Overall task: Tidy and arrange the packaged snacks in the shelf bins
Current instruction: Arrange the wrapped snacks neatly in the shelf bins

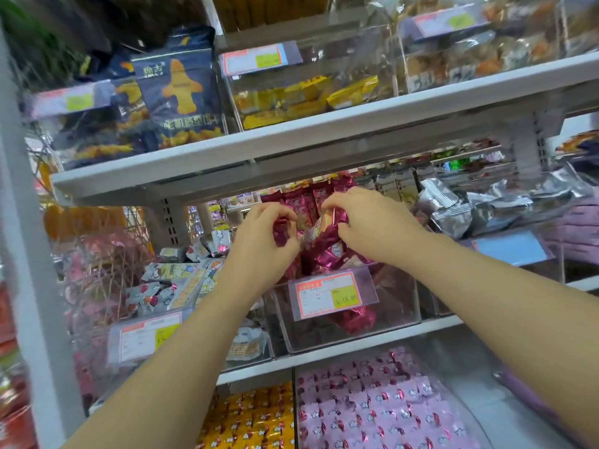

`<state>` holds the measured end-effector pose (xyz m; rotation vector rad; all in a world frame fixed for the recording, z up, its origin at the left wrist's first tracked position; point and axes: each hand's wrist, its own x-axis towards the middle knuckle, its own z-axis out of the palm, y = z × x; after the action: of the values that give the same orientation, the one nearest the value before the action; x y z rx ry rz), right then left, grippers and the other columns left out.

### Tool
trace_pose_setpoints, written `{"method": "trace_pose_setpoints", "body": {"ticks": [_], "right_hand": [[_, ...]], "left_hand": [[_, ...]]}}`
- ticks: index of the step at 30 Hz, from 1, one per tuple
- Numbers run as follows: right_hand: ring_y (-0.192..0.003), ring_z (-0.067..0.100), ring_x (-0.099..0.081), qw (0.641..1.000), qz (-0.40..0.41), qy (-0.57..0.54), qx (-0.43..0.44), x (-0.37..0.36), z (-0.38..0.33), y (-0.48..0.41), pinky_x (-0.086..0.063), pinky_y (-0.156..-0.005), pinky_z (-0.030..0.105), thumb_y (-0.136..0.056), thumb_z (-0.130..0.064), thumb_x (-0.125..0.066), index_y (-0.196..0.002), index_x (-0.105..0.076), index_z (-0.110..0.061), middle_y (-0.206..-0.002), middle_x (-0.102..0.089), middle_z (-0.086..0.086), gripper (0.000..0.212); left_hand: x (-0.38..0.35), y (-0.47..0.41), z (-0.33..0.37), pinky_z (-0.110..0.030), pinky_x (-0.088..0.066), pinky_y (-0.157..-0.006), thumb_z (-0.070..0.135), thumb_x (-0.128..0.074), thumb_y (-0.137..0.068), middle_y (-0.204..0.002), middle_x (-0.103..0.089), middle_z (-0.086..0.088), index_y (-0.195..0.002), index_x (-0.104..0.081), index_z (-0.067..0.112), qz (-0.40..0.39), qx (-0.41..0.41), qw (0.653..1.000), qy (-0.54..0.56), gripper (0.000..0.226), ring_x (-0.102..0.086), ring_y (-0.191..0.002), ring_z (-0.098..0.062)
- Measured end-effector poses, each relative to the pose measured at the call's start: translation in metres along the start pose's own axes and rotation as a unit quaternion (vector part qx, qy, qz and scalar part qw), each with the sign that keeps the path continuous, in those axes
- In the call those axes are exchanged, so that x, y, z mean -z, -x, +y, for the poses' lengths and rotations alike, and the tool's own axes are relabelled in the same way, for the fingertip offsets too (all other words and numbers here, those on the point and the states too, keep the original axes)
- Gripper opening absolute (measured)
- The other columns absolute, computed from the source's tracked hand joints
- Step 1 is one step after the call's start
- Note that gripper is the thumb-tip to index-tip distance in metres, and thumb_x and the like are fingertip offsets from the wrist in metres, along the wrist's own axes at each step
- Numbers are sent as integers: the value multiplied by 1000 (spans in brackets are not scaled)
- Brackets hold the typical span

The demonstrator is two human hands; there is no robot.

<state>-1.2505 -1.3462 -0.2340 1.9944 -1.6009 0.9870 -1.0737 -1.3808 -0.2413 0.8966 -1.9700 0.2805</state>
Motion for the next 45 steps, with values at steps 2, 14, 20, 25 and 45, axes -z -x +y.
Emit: {"method": "trace_pose_setpoints", "body": {"ticks": [2,14,20,25,45], "right_hand": [[-89,17,-58,1000,-17,-18,9,1,0,-6,-49,-76,34,-87,-17,-54,-117,-61,-30,-113,-56,0,34],[-77,7,-50,984,139,-108,3,20,11,-2,-43,-79,24,-78,-21,-66,-96,-73,-26,-82,-55,-14,20],[-73,2,-51,953,263,-146,46,9,11,21,-43,-72,18,-75,-13,-67,-91,-70,-21,-87,-57,-11,18],[-83,3,-55,937,304,-151,81,-11,11,52,-46,-74,13,-75,-5,-68,-94,-69,-14,-94,-60,-2,20],[-82,17,-50,919,335,-168,123,-35,-9,97,-42,-76,18,-77,-27,-72,-79,-66,-8,-79,-59,0,20]], "left_hand": [[-3,-7,-3,-4,-34,-76,13,-65,-84,-102,-56,7,-88,-55,30,14,5,1000,-1,21,-50,-90,-4],[0,-4,-11,-9,-43,-81,-5,-63,-84,-93,-55,20,-81,-47,42,157,-44,984,75,49,-57,-93,-1],[6,5,-8,-14,-47,-86,-4,-64,-84,-102,-52,21,-86,-53,29,201,-78,972,91,36,-55,-97,4],[6,21,-4,-14,-46,-84,-7,-64,-83,-108,-49,6,-94,-56,20,284,-112,947,101,29,-51,-97,7],[4,60,46,-26,-42,-68,19,-65,-82,-94,-58,3,-91,-52,31,106,194,948,230,20,-55,-78,-10]]}}
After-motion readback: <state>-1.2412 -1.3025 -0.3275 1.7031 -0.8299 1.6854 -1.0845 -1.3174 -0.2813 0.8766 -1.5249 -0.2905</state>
